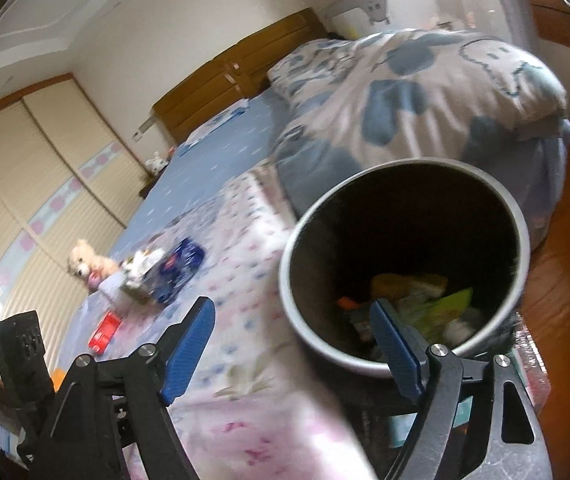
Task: Collect trash
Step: 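Move both open grippers back over the bed toward the remaining trash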
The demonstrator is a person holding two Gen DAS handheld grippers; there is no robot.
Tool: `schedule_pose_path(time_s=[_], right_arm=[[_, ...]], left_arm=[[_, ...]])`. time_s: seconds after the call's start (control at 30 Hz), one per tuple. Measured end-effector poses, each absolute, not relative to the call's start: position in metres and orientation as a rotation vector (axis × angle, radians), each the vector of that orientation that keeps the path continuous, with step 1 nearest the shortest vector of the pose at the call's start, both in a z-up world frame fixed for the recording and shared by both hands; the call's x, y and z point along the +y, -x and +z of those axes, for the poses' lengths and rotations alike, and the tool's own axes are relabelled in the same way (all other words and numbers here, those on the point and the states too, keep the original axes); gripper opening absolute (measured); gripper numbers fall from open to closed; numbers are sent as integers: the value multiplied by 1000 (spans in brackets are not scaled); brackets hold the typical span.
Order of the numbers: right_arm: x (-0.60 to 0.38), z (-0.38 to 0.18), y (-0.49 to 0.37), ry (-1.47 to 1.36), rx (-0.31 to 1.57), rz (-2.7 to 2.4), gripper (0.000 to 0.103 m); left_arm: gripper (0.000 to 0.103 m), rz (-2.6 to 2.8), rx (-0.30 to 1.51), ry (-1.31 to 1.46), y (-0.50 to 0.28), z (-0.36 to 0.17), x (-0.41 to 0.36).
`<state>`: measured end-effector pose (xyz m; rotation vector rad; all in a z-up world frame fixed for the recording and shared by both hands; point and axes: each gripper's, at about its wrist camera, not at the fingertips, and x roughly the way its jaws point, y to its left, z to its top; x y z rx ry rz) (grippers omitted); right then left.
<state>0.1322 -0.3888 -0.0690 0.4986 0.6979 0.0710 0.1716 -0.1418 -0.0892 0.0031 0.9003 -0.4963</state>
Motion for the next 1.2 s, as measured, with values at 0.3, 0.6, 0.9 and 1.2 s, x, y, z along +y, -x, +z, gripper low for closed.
schedule_pose_path(time_s=[0.3,0.6,0.9,1.2], right_arm=[[-333,-73,-148,-457,734,159,82],[-295,-80,-164,-440,776,212,82],[-266,-86,-180,-440,792,249,82],[-242,-93,-201,-447,795,263,82]], left_arm=[[53,-405,889,48,-171,-91,-86],[53,-331,894,97,-172,-97,-41],[55,-259,896,142,-175,-104,-5],[60,-190,904,176,-184,-110,33]])
